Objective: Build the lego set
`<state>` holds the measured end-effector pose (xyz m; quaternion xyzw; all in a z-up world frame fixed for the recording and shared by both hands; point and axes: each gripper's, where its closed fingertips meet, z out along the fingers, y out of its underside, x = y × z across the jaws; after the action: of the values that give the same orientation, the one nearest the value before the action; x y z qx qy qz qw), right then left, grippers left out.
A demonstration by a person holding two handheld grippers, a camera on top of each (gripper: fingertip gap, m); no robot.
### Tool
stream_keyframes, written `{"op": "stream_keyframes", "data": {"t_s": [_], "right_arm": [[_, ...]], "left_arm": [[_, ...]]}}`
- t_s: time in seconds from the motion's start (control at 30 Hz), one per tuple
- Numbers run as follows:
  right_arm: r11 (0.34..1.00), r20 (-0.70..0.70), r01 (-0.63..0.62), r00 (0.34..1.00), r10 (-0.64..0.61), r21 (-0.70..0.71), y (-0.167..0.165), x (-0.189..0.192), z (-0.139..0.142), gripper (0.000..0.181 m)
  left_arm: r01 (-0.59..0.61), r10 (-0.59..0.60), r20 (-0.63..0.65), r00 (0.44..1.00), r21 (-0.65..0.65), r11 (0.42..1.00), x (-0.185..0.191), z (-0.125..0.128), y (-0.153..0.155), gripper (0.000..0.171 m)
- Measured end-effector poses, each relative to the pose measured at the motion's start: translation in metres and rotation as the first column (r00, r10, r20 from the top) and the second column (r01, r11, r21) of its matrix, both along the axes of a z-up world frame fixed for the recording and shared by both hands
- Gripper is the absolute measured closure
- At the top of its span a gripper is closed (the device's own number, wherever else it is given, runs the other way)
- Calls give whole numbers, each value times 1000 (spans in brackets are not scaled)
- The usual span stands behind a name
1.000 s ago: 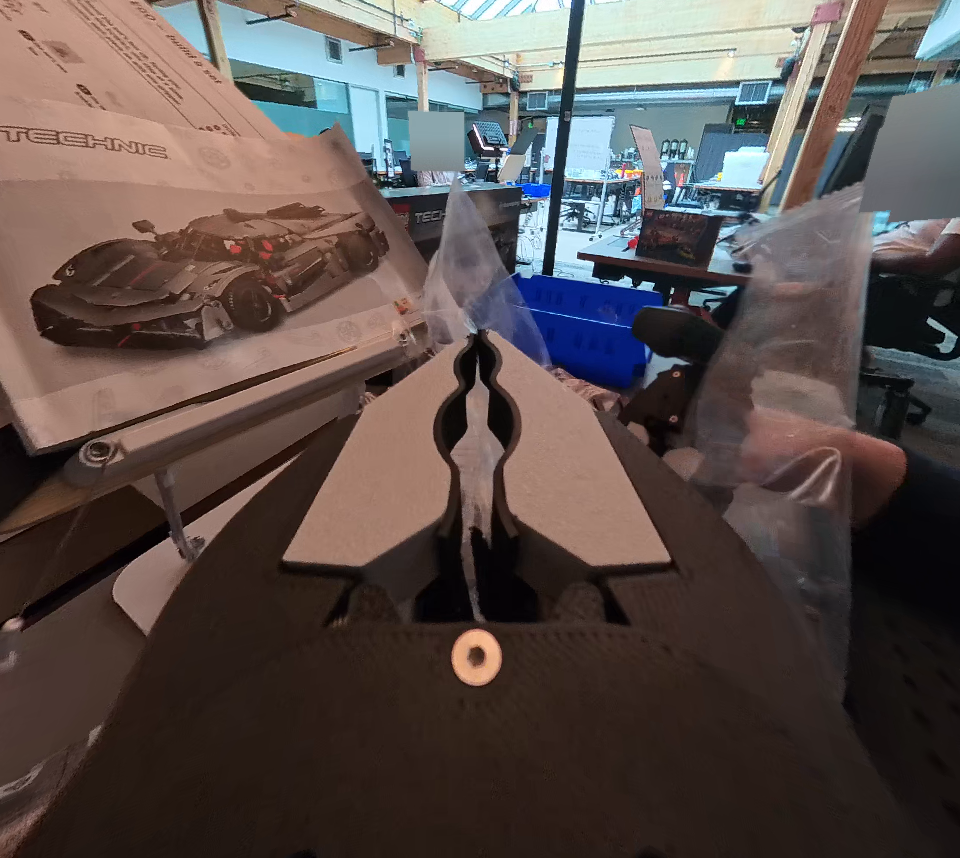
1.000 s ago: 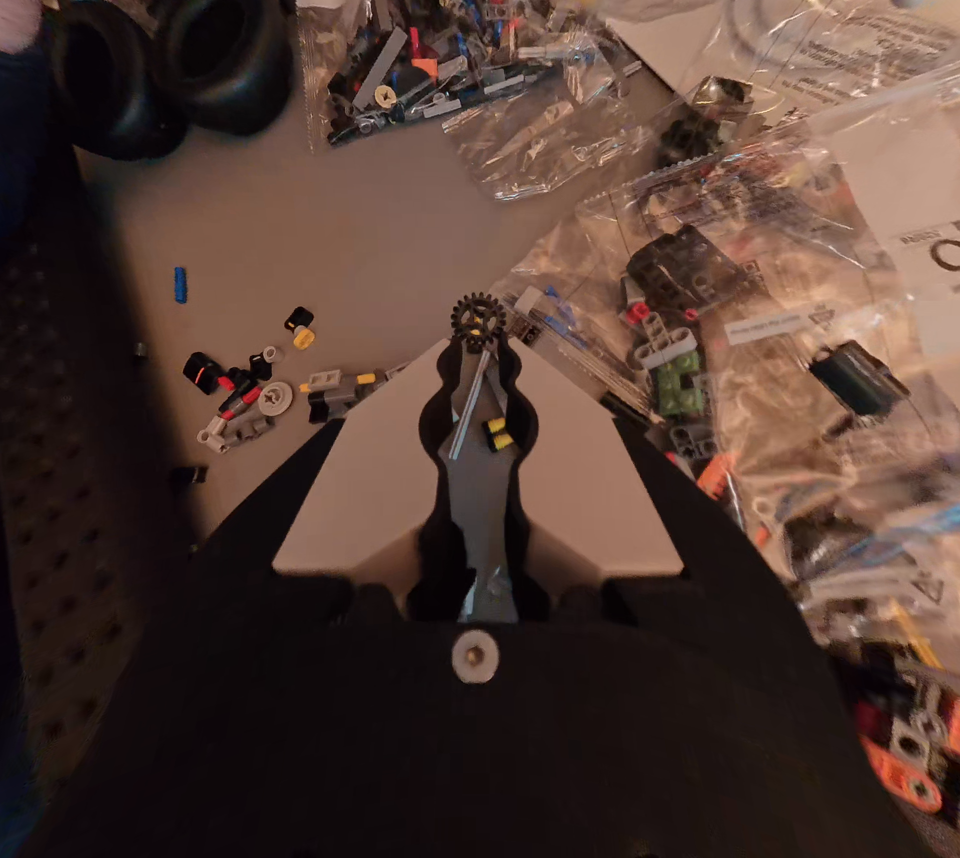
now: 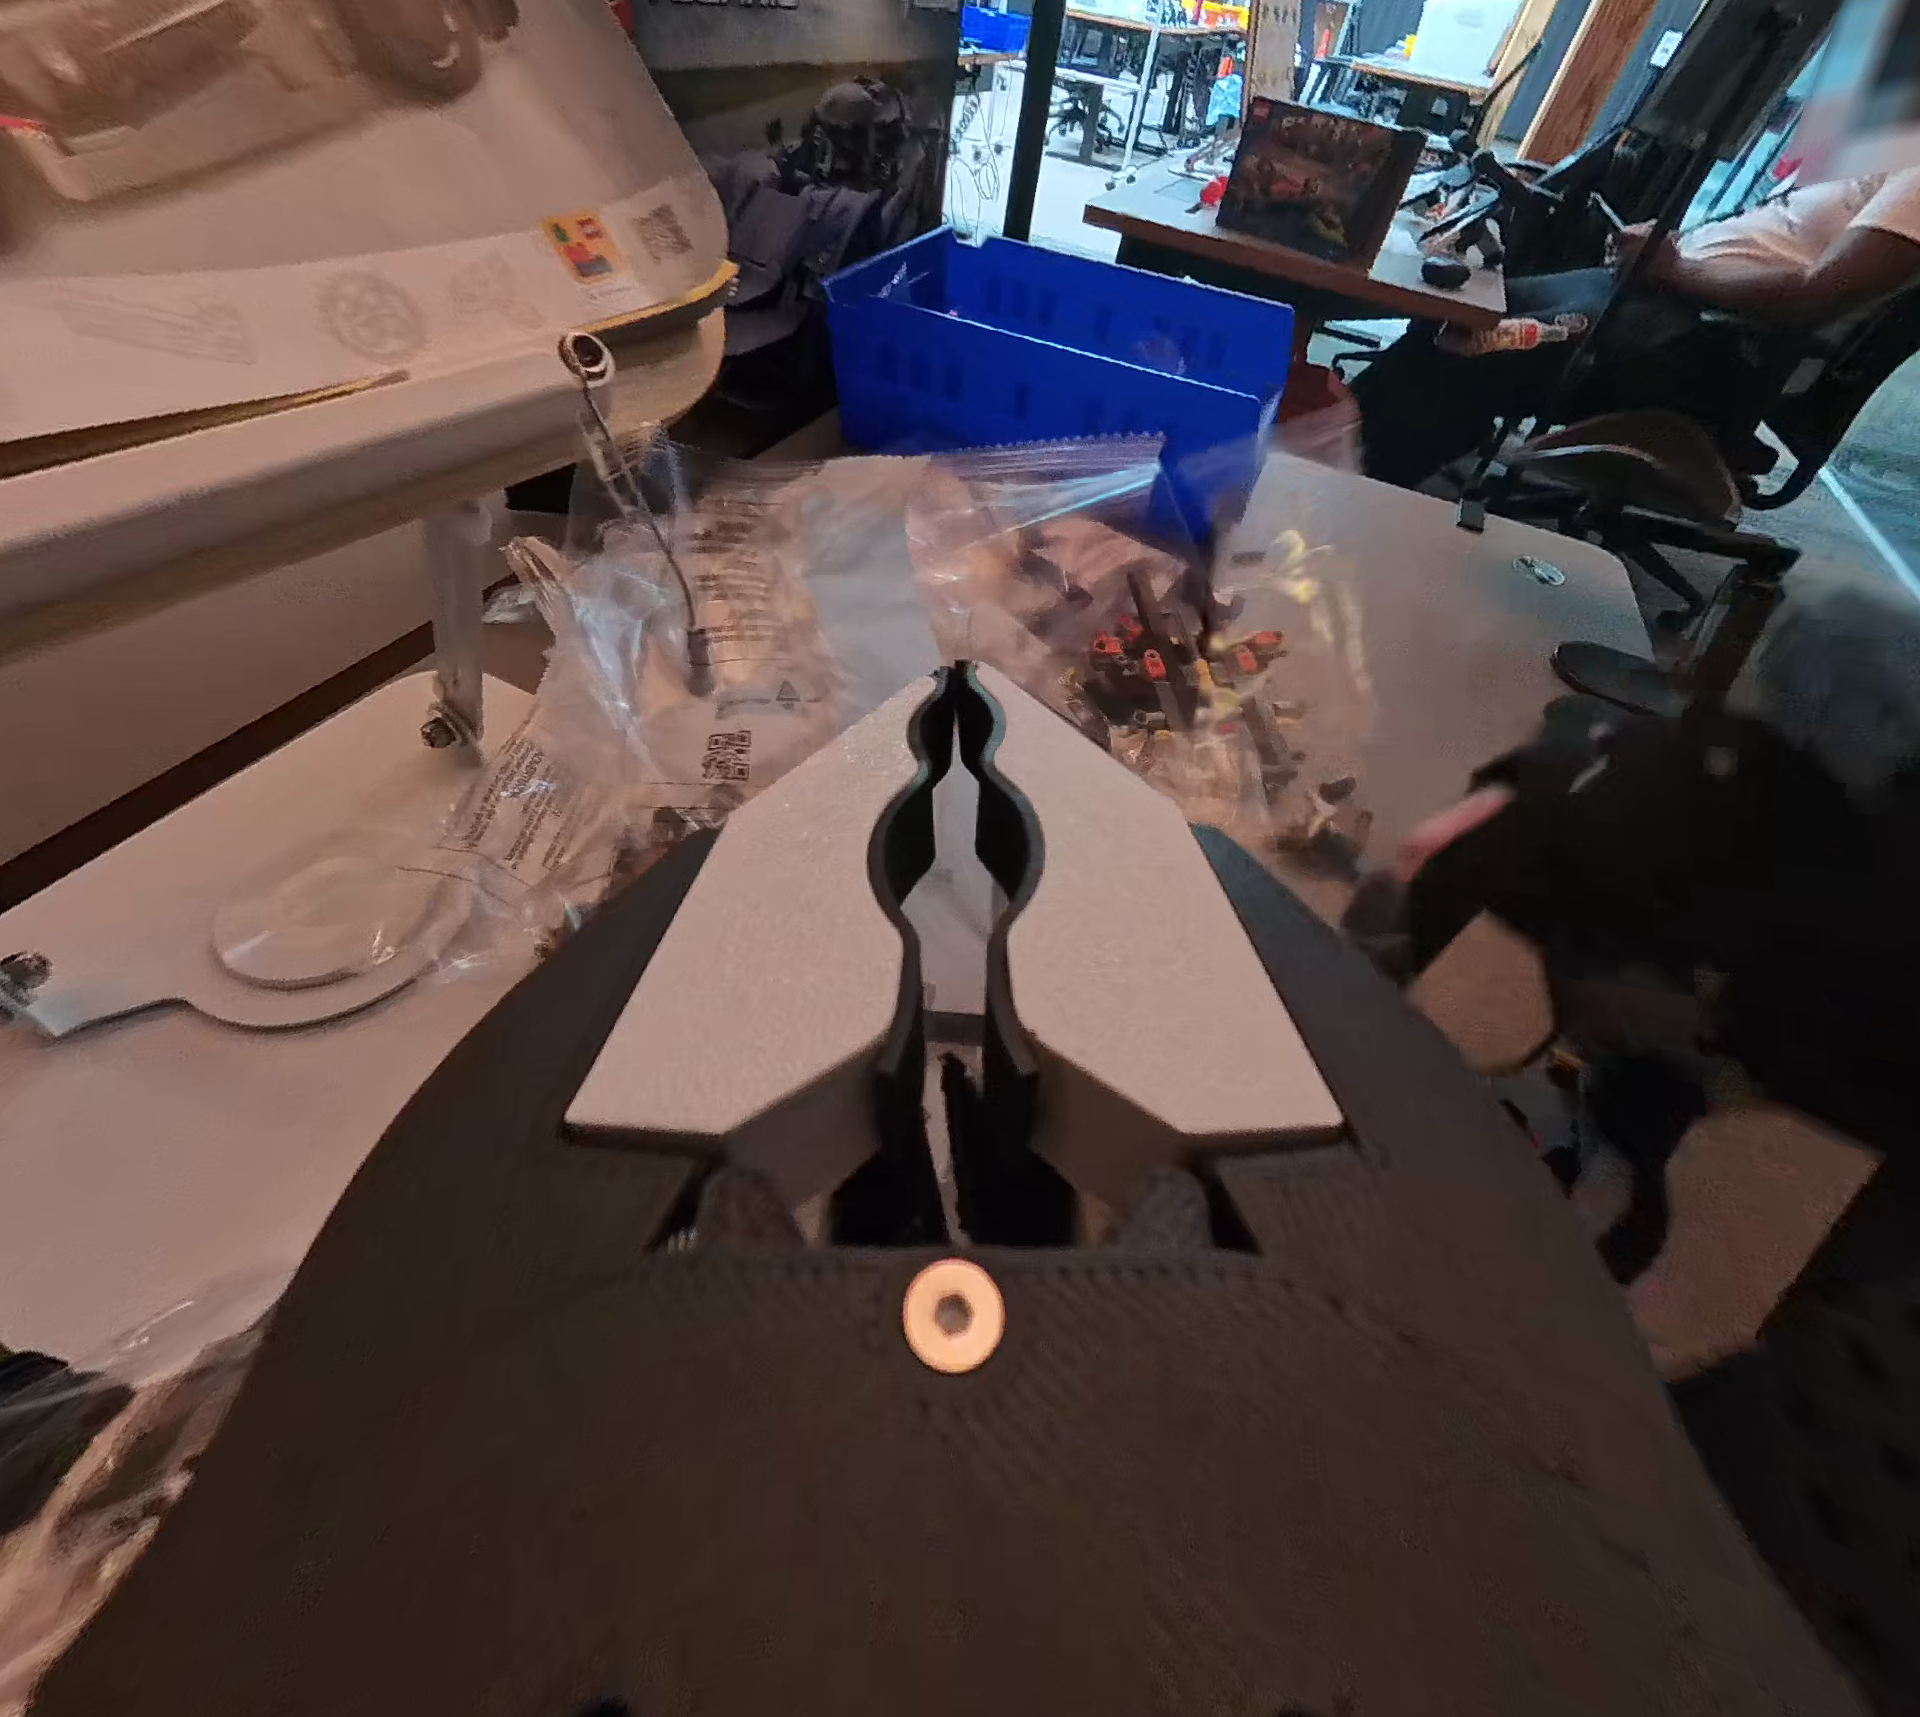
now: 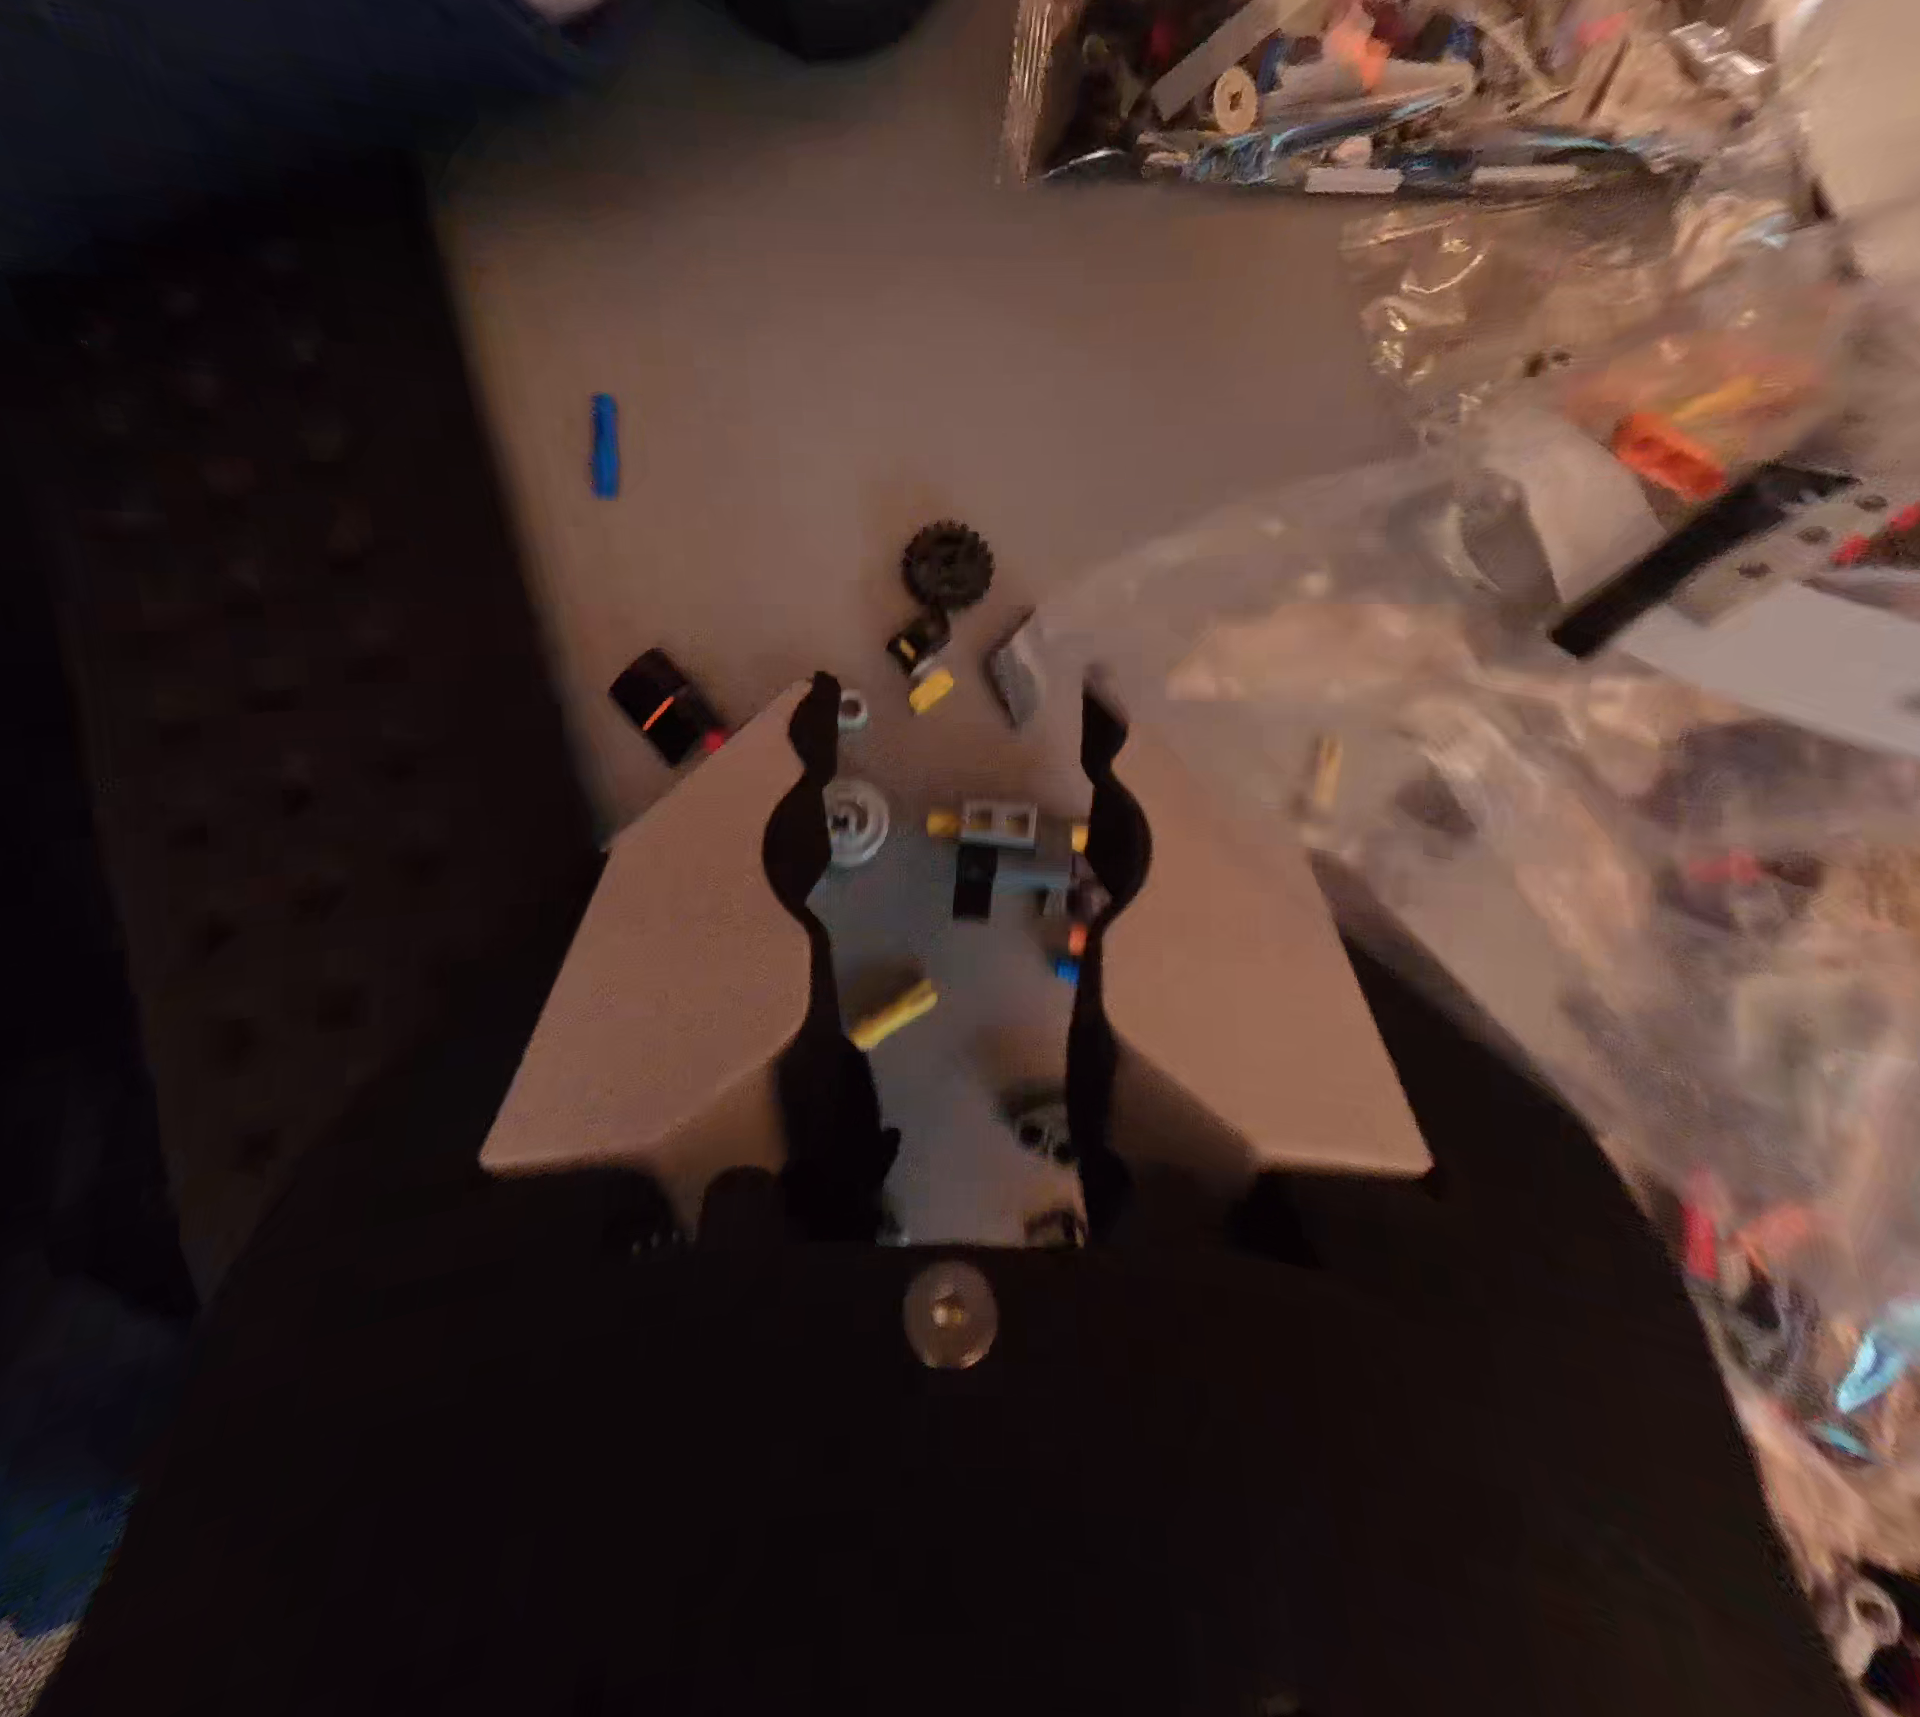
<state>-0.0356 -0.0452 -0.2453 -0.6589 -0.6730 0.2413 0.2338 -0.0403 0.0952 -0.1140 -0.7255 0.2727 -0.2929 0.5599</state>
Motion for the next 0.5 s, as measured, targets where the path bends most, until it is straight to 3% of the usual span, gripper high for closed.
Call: {"op": "stream_keyframes", "data": {"t_s": [0.13, 0.3, 0.4, 0.5], "right_arm": [[999, 40, -13, 999, 15, -32, -4, -26, -21, 146], [999, 89, -30, 995, 33, -32, -6, -31, -31, 163], [1000, 101, -25, 995, 24, 4, -5, -25, -28, 163], [998, 23, -65, 998, 66, -26, -22, -19, -4, 163]], "left_arm": [[-15, 15, 4, 1000, 6, 1000, -6, 1, 2, 171], [-13, 13, 15, 1000, 5, 1000, -7, 2, 2, 171], [-11, 11, 17, 1000, 6, 1000, -7, 3, 1, 171], [-12, 12, 14, 1000, 5, 1000, -7, 2, 2, 171]]}}
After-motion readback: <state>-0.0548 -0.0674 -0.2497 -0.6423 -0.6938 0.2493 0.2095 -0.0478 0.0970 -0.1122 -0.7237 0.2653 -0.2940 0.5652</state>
